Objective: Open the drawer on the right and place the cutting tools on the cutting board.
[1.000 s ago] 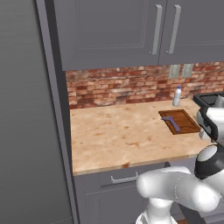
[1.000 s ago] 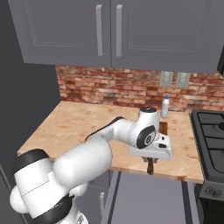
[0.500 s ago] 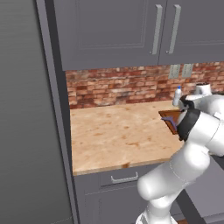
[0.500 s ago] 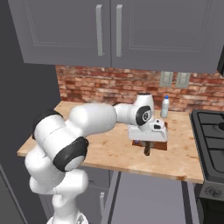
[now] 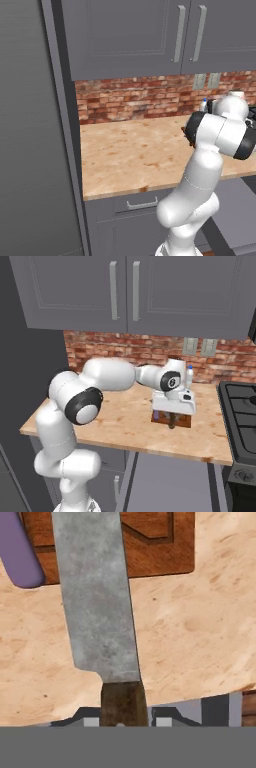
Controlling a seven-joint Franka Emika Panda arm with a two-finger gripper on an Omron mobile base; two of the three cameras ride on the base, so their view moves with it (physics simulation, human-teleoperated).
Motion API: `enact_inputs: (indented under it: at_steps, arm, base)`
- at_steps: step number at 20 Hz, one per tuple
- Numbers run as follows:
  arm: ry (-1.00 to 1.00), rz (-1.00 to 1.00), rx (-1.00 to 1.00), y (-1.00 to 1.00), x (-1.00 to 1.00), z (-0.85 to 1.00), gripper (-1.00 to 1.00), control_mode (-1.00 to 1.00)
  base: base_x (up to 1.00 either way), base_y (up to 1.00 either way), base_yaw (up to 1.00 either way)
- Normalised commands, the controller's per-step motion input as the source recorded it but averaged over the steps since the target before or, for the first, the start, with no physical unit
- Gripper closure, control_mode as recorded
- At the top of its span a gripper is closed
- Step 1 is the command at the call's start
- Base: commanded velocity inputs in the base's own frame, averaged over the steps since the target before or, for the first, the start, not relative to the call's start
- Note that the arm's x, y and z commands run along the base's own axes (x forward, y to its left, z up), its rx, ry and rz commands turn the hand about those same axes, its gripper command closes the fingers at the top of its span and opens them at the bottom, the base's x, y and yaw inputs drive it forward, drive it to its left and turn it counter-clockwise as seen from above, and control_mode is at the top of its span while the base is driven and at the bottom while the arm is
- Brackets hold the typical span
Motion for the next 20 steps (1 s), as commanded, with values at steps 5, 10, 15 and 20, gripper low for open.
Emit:
enact_inputs:
  at_steps: [5,10,15,20]
  arm:
    - [0.0,0.0,0.21,-0.22,0.01,0.0,1.0,-1.0]
    - [0.0,0.0,0.0,0.0,0.08,0.0,1.0,-1.0]
    - [0.0,0.0,0.0,0.03,0.31,0.0,1.0,-1.0]
    - [0.0,0.0,0.0,0.07,0.28,-0.01,1.0,-1.0]
  base:
    - [0.0,0.0,0.0]
    - [0.0,0.0,0.0]
    - [0.0,0.0,0.0]
    - [0.0,0.0,0.0]
